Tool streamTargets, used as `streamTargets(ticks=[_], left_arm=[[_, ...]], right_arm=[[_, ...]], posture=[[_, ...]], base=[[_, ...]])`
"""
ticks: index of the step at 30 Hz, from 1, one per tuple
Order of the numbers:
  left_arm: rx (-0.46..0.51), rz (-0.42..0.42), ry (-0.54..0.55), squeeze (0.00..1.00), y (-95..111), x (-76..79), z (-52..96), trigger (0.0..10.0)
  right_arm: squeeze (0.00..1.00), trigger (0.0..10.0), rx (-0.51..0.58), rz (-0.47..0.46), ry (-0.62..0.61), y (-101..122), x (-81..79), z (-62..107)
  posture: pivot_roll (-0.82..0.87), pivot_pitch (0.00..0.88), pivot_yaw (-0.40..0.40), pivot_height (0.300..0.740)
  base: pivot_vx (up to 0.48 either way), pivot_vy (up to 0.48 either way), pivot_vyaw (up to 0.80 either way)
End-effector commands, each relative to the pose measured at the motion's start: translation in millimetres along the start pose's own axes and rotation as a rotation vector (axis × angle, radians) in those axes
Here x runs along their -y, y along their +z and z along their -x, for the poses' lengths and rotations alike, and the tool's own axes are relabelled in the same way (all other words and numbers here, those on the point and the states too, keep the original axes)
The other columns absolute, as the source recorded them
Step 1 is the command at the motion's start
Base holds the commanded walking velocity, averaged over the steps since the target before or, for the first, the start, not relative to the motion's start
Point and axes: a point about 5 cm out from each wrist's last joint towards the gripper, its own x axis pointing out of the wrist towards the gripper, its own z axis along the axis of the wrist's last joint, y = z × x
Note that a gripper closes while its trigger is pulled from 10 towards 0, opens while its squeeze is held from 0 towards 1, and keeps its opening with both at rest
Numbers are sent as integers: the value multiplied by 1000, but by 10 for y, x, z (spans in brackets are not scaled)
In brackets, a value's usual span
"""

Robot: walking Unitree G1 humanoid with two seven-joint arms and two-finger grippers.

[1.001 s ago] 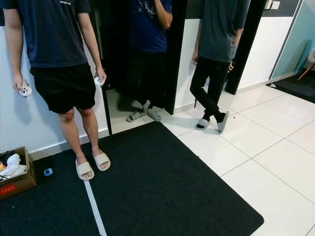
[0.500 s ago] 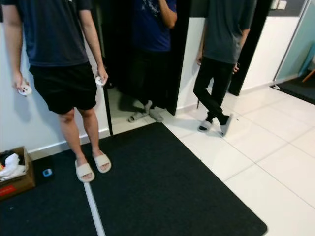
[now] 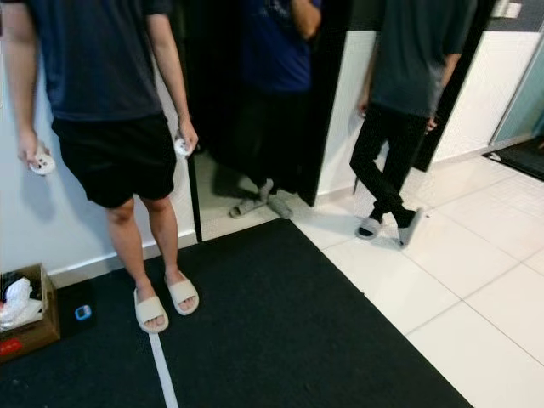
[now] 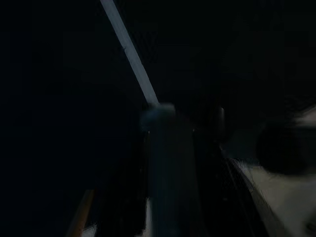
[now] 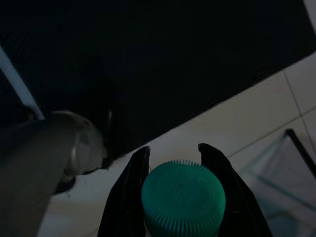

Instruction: Restocking fridge

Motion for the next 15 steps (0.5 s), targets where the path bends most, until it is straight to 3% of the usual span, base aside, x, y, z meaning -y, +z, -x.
streamTargets(ticks=[1,15], left_arm=[[-10,-3,-5,0,-9,15,-4,10000],[-10,-4,-5,0,-10,13,-3,10000]], right_arm=[[0,10000,-18,5,-5,-56,23,12],[0,10000,-7,12,19,-40,12,12]], posture=[[-72,0,-20,740],[-72,0,-20,740]], base=[[341,0,0],[339,0,0]])
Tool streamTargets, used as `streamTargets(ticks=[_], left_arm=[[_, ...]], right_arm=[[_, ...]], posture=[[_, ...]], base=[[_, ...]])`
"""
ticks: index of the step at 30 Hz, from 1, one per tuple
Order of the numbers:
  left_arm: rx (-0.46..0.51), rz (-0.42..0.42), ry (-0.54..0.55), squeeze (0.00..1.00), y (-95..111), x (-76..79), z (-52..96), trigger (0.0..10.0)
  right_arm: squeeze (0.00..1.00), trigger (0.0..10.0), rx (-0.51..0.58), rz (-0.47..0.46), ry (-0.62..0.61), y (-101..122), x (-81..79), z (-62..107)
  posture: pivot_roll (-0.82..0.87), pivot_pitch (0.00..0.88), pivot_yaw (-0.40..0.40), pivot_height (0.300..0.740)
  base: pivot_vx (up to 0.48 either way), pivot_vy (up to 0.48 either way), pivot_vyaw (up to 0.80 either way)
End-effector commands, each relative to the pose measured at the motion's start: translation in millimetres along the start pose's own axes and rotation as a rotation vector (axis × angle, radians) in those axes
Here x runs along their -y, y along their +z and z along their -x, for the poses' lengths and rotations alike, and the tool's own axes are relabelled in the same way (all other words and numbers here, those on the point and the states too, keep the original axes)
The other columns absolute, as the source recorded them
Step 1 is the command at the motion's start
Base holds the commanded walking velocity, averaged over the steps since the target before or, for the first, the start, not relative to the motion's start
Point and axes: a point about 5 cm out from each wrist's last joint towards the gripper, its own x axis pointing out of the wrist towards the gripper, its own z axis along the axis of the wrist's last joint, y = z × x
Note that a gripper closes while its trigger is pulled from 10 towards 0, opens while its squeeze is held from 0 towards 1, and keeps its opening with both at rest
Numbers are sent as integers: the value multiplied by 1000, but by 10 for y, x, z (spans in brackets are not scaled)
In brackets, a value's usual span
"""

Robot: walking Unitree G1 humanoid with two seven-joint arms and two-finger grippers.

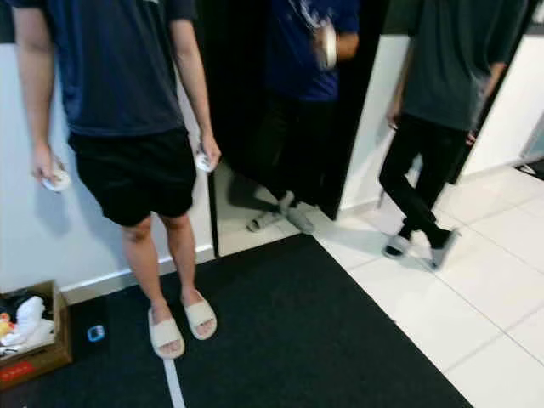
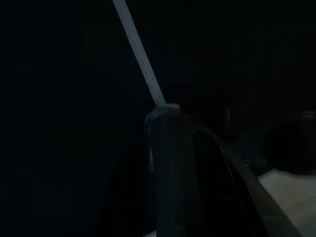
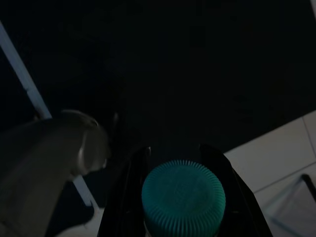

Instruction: Restocking fridge

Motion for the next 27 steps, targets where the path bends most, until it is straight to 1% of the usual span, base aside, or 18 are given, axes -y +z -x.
streamTargets(ticks=[1,4,22,27], left_arm=[[-13,0,-2,0,-22,6,0,10000],[-17,5,1,0,-30,11,0,10000],[-19,7,21,0,-23,7,-4,10000],[-21,6,20,0,-32,13,-3,10000]], right_arm=[[0,10000,-20,1,12,-67,-26,7],[0,10000,-21,4,14,-76,-20,10],[0,10000,-13,6,41,-58,-35,8],[0,10000,-13,-4,51,-65,-41,9]], posture=[[-72,0,-20,740],[-72,0,-20,740],[-75,0,-19,740],[-75,0,-19,740]], base=[[341,0,0],[312,0,0],[0,0,0],[0,0,752]])
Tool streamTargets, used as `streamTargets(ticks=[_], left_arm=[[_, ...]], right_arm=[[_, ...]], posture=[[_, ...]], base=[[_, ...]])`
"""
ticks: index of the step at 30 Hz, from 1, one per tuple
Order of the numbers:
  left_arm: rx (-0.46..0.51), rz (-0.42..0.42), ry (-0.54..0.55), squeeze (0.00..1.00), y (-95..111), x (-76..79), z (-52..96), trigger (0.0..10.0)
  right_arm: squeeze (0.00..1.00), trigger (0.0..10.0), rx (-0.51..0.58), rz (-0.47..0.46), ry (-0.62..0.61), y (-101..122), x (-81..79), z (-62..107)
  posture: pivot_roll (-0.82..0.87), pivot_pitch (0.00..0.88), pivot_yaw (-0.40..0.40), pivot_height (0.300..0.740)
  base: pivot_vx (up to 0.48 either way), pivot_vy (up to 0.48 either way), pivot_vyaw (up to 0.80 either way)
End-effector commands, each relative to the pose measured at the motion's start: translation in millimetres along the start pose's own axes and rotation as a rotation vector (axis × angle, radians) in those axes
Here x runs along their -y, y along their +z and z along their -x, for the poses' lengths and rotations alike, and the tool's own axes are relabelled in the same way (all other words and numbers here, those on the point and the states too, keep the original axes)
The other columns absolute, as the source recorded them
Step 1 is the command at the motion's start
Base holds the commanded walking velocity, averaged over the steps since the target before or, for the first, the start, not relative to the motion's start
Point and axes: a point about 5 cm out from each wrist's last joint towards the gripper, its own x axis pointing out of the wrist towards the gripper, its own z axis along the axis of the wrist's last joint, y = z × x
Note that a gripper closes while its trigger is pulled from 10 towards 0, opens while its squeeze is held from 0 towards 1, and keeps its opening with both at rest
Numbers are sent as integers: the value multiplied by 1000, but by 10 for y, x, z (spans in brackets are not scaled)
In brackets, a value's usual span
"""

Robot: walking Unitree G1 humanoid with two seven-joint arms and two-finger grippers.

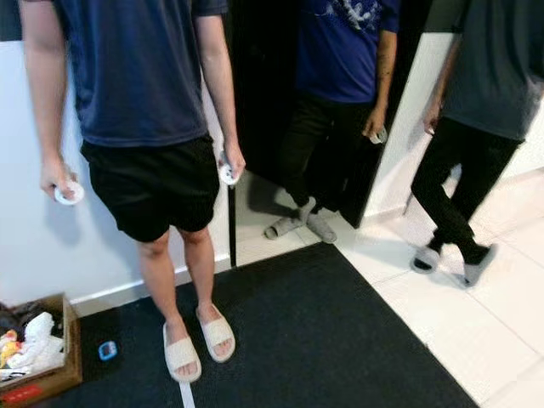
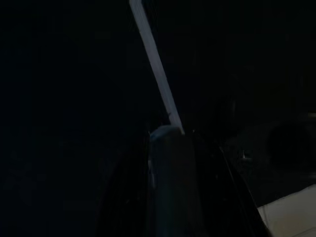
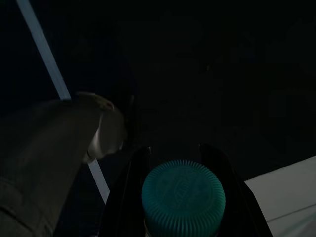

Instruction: Restocking fridge

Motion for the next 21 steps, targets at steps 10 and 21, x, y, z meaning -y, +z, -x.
streamTargets(ticks=[10,21], left_arm=[[-28,-14,8,0,-78,-12,14,10000],[-28,-10,9,0,-85,-11,16,10000]], right_arm=[[0,10000,3,4,17,24,-28,-9],[0,10000,-2,8,28,5,-37,-7]], posture=[[-72,0,-17,740],[-73,0,-20,740]], base=[[0,0,780],[0,0,781]])
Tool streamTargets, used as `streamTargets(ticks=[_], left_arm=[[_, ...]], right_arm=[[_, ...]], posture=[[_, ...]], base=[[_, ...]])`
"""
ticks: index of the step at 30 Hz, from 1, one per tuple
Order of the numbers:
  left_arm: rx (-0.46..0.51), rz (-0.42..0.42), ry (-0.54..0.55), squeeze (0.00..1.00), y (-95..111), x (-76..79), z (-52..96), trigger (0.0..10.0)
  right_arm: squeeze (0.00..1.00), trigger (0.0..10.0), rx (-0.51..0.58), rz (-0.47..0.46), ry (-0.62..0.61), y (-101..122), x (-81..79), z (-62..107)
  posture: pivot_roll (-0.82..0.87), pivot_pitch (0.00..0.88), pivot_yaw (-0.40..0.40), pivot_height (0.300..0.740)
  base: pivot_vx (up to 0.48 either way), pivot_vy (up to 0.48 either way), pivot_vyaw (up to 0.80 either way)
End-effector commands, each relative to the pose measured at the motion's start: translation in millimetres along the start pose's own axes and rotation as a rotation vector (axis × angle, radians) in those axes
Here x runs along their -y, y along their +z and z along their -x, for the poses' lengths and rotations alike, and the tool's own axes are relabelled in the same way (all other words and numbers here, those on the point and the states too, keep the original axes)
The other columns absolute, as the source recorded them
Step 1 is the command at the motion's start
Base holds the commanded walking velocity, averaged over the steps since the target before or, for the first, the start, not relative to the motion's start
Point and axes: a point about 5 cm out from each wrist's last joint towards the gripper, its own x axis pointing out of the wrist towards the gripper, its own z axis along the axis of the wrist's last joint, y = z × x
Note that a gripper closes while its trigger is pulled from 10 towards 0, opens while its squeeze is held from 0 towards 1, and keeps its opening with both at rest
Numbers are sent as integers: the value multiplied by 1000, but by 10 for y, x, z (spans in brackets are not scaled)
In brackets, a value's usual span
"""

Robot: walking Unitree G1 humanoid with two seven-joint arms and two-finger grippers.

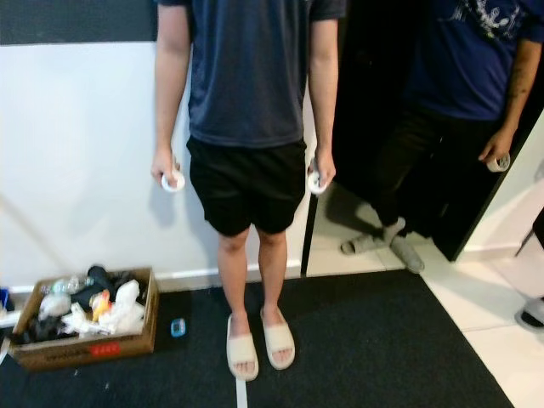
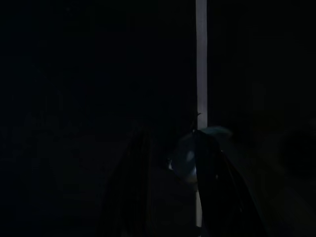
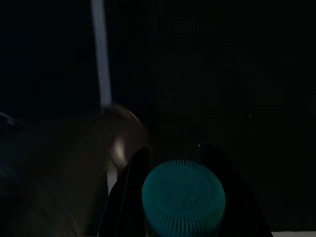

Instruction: Restocking fridge

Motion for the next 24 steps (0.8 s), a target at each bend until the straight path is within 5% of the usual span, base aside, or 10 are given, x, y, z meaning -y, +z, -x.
streamTargets(ticks=[1,20,24], left_arm=[[-20,-1,4,0,-57,-4,9,10000],[-12,11,-4,0,-36,8,4,10000],[-9,15,-14,0,-39,10,6,10000]], right_arm=[[0,10000,9,14,-8,49,34,0],[0,10000,8,20,-11,46,45,4],[0,10000,13,7,-18,52,48,3]], posture=[[-72,0,-20,740],[-74,0,-22,740],[-74,0,-22,740]], base=[[0,0,781],[0,0,781],[0,0,0]])
